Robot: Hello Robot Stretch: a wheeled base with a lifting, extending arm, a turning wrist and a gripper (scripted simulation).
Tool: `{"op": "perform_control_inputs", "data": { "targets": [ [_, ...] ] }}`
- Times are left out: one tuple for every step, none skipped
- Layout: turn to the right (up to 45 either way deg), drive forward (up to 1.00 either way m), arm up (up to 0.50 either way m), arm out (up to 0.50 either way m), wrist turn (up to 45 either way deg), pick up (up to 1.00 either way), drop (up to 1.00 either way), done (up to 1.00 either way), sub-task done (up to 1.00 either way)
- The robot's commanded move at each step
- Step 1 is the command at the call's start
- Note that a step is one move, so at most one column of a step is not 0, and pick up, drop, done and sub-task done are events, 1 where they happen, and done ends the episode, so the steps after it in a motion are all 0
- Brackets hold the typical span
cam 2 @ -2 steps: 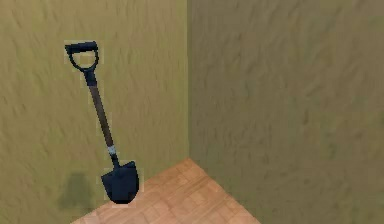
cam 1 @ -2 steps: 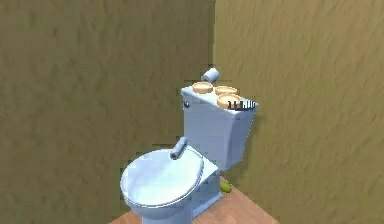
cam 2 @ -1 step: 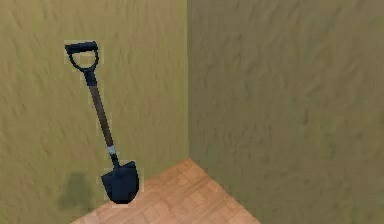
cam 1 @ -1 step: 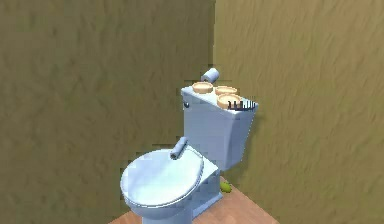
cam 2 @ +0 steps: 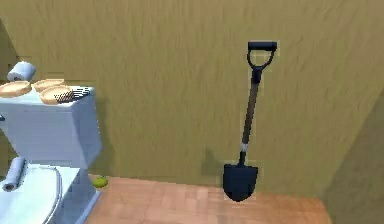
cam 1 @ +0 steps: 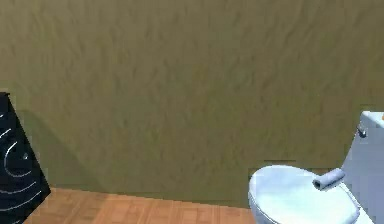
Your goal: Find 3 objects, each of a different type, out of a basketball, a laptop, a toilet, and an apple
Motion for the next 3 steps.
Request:
{"op": "perform_control_inputs", "data": {
  "targets": [
    [-45.0,0.0,0.0,0.0,0.0,0.0,0.0,0.0,0.0],
    [-45.0,0.0,0.0,0.0,0.0,0.0,0.0,0.0,0.0],
    [0.0,1.0,0.0,0.0,0.0,0.0,0.0,0.0,0.0]
  ]
}}
